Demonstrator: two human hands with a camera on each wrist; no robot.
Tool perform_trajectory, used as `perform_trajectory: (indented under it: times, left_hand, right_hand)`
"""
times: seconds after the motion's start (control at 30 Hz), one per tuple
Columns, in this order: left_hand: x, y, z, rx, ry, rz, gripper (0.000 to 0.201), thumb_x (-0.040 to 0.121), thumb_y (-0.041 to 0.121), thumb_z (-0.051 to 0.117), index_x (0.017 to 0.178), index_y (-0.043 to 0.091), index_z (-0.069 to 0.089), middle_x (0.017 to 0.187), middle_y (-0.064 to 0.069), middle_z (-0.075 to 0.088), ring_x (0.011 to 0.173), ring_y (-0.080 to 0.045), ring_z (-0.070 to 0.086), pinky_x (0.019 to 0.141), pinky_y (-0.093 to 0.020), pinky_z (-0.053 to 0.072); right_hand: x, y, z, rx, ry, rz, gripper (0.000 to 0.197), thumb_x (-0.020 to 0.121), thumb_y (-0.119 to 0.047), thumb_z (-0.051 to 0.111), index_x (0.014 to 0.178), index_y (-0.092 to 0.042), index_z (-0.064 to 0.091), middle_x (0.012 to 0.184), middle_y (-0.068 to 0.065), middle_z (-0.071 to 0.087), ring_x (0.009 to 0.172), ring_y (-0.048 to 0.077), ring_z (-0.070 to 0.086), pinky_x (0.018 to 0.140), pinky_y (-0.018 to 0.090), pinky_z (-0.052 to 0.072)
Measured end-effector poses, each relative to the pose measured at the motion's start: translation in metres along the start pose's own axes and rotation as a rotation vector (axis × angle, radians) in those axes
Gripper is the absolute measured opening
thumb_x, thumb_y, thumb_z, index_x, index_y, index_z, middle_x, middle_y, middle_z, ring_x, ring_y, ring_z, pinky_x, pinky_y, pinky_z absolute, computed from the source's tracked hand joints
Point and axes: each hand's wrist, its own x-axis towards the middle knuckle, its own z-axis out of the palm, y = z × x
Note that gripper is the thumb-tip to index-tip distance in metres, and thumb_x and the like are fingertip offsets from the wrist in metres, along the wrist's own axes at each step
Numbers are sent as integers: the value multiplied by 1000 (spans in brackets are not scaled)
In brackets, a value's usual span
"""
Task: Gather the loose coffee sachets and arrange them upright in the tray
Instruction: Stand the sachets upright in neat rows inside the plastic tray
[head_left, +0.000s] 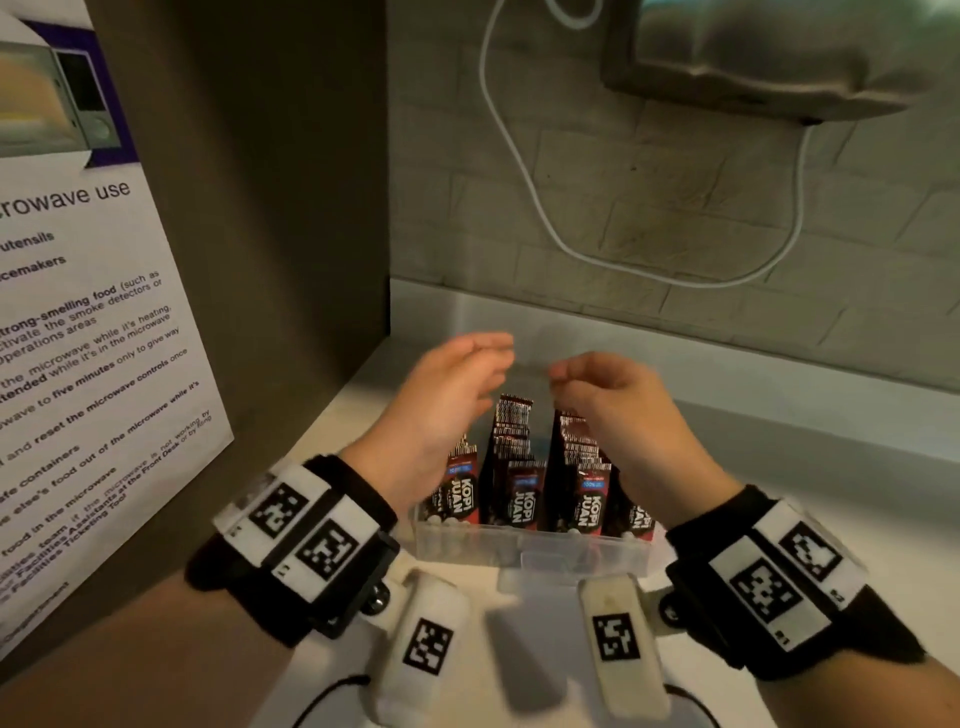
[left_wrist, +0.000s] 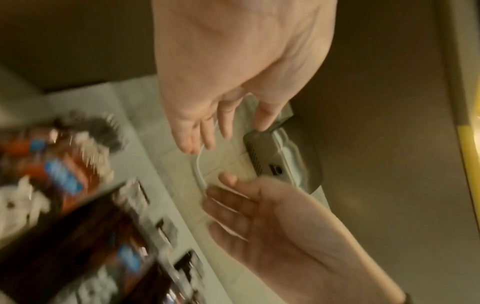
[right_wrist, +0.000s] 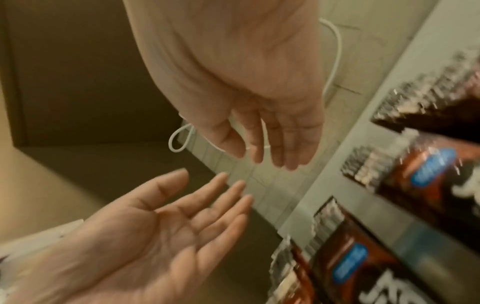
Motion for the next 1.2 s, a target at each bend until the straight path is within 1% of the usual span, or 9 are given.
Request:
perform_trajectory:
  times: [0.07,0.13,0.33,0.53,0.7,0.83,0.97,1.1,1.2]
  left_hand:
    - [4,-1,-10,220,87,108,20,91,5,57,99,21,67,97,3,68,91,-7,61,77,-16,45]
    - [7,-8,-21,485,97,128,23,87,3,60,85,25,67,77,9,63,73,-5,56,67,-18,44]
    - [0,-33,-34,952,-10,54,21,79,10,74,89,27,72,83,14,61,83,-8,59,76,-25,49]
    - [1,-41,-37,1029,18,99,30,78,7,75,101,25,70,86,11,55,80,-7,54,77,-27,50]
    - [4,-43,-42,1088,-22,145,30,74,10,79,92,30,67,93,7,55,88,-12,54,77,-28,47]
    - [7,-48,-43,1033,-34,165,30,70,15,83,93,29,67,87,10,56,79,-9,53,72,-29,48]
    - [9,-55,-42,1076,-35,187,34,66,26,86,93,27,65,89,9,53,80,-10,49,65,-26,37]
    - [13,-54,-44,1089,-51,210,33,68,13,83,84,31,60,82,10,53,81,-15,53,63,-23,33]
    - [16,-49,-47,1107,-68,240,30,69,4,78,91,22,71,78,9,54,81,-18,57,61,-23,34]
  right_hand:
    - [1,0,-6,-205,-65,-47,15,83,1,61,86,-11,69,75,1,63,64,12,53,59,22,43]
    - [0,3,-6,-406,-172,-53,15,77,2,66,80,-13,70,73,0,64,57,8,51,50,17,41]
    - [0,12,5,-660,-285,-103,23,68,-4,80,71,-20,65,67,-9,60,61,5,54,53,13,42]
    - [-2,12,9,-691,-340,-90,26,72,-6,80,65,-23,62,64,-8,60,57,4,55,47,8,38]
    - [-4,8,6,-636,-357,-83,16,77,-5,76,69,-14,66,71,9,71,56,15,64,51,17,51]
    - [3,-4,1,-480,-282,-77,10,79,0,72,74,-7,68,70,15,70,50,14,60,37,11,37]
    - [9,-15,4,-361,-223,-94,12,80,-1,73,73,-8,67,68,13,69,49,13,63,40,17,44]
    - [8,-14,20,-347,-250,-82,16,80,0,72,70,-10,65,66,11,67,50,15,64,47,23,53]
    - [4,-8,36,-392,-280,-81,16,79,1,72,70,-10,65,69,14,70,53,18,67,53,30,58]
